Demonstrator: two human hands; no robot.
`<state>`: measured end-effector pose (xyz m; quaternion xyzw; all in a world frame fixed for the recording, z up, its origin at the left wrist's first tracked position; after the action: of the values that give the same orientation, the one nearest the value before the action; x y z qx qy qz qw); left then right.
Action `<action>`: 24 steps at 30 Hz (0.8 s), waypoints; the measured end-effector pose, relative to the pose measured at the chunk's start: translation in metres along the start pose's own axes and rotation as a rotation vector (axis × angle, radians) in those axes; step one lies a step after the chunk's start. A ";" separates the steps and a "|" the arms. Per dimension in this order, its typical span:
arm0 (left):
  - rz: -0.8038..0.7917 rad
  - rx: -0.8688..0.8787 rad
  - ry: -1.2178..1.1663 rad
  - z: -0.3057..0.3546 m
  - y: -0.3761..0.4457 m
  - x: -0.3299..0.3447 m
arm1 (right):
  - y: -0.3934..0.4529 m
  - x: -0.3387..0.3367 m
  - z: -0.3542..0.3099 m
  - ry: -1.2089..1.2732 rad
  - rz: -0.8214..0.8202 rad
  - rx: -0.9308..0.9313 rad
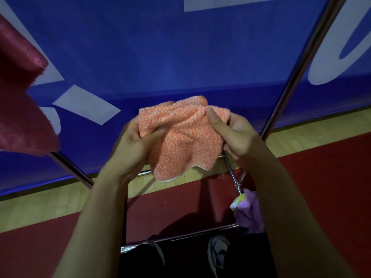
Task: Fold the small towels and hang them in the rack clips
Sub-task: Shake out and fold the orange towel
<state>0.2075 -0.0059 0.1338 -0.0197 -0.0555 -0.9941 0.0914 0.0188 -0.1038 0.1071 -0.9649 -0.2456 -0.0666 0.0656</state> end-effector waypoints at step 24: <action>-0.021 -0.102 0.029 -0.007 0.001 0.000 | -0.009 -0.009 -0.028 -0.328 0.190 -0.365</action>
<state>0.2073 -0.0082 0.1267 -0.0094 -0.0038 -0.9967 0.0804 0.0044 -0.1049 0.1339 -0.9773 -0.1452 0.0538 -0.1443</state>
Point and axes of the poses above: each hand's wrist, its own y-axis towards the middle knuckle, its own x-axis out of the palm, z = x × y, the point moved 6 cm from there along y, towards the middle knuckle
